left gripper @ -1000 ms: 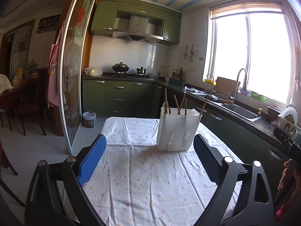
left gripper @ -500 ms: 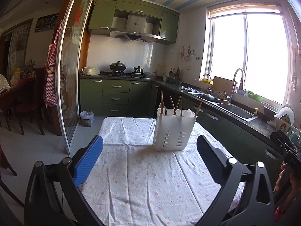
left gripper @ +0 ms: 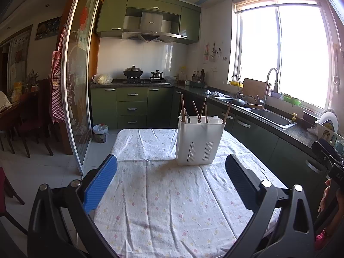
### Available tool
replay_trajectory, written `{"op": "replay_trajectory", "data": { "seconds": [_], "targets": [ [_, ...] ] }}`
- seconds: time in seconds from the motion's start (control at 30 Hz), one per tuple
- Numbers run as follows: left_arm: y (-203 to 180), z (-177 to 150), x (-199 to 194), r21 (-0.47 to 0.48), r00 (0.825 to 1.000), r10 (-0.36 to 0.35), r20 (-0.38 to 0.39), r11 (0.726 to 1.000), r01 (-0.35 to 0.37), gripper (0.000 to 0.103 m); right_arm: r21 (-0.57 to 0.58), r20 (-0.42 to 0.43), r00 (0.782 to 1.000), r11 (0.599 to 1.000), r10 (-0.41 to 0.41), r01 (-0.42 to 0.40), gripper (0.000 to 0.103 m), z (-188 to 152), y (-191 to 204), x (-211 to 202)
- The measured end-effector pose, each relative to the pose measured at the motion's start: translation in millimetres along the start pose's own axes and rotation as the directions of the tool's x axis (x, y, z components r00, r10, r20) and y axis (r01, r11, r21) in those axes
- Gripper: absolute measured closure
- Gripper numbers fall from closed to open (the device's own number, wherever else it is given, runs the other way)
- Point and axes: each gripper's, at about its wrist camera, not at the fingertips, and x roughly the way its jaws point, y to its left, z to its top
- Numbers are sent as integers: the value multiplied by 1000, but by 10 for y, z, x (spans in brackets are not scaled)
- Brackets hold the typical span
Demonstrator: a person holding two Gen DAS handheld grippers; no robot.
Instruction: Organize utensils
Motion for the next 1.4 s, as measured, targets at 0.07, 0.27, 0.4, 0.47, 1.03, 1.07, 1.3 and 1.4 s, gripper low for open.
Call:
{"op": "replay_trajectory", "data": {
  "seconds": [0.07,0.27,0.4,0.47,1.03,1.07,1.3,1.4],
  "targets": [
    [9,-7,-5,-4,1000,2,0,1000,-2,7,-3,-2,1000,1000,3,-3,5,14,0,2],
    [23,-6,-20,-1,1000,9,0,1000,-9,7,-12,-5,1000,1000,7,-7,5,21,12,4],
    [24,-2,-17,-1,1000,10,-1,1000,-10,7,-15,-10,1000,1000,9,-9,5,26,10,22],
    [21,-3,-18,0,1000,10,-3,1000,-10,7,-14,-11,1000,1000,9,-9,5,28,11,26],
    [20,-17,26,11,999,27,-27,1000,-26,7,-16,-20,1000,1000,11,-12,5,-8,25,59],
    [29,-18,34,7,999,30,-34,1000,-30,7,-16,-20,1000,1000,11,-12,5,-9,25,60],
    [35,-17,37,11,999,36,-36,999,-36,7,-16,-20,1000,1000,13,-13,5,-4,23,58],
    [19,-19,43,24,999,40,-35,999,-39,7,-18,-17,1000,1000,12,-13,5,-9,35,56]
  ]
}}
